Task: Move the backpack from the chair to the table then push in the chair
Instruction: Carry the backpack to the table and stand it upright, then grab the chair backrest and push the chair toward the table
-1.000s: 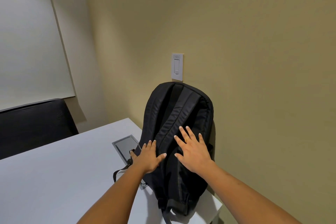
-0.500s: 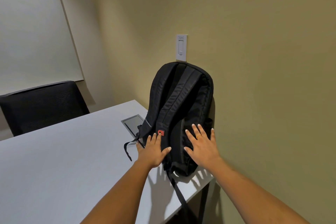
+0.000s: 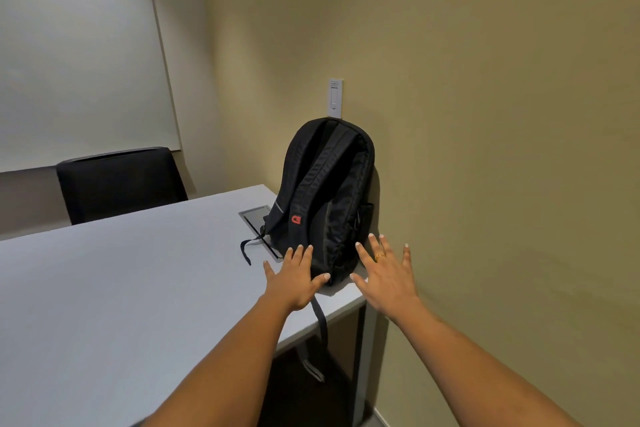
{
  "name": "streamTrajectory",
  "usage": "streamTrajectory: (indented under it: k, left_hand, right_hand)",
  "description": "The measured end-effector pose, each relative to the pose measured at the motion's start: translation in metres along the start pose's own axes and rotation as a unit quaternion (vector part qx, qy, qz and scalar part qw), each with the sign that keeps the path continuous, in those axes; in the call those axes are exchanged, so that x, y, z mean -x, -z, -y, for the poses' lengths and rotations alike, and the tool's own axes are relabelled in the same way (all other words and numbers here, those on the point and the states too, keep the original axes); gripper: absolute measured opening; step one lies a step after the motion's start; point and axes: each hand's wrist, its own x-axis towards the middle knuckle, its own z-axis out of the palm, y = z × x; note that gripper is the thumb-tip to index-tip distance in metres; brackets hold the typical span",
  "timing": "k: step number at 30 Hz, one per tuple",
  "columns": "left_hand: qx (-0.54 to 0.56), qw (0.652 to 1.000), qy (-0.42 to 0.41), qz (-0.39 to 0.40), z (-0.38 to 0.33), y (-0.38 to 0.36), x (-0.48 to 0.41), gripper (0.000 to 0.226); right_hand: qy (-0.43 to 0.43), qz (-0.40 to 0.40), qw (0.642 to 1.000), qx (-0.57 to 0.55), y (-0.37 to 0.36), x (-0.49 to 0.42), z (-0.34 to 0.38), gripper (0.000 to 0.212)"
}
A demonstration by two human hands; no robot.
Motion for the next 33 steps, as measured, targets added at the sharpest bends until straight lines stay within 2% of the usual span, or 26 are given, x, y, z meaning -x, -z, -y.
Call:
streamTrajectory:
  k: [13,33]
  left_hand:
    - [-0.038,0.999,-0.006,0.028,-0.001,-0.005,0.16,0.069]
    - [-0.068,0.988,-0.116,0.074,0.09,-0.006,0.316,0.07]
  right_hand:
    - [-0.002,0.009,1.0,-0.011,0.029,0.139,0.029,0.063]
    - [-0.145,0.067,0.986,-0.043,0.048,0.323,0.148,0.066]
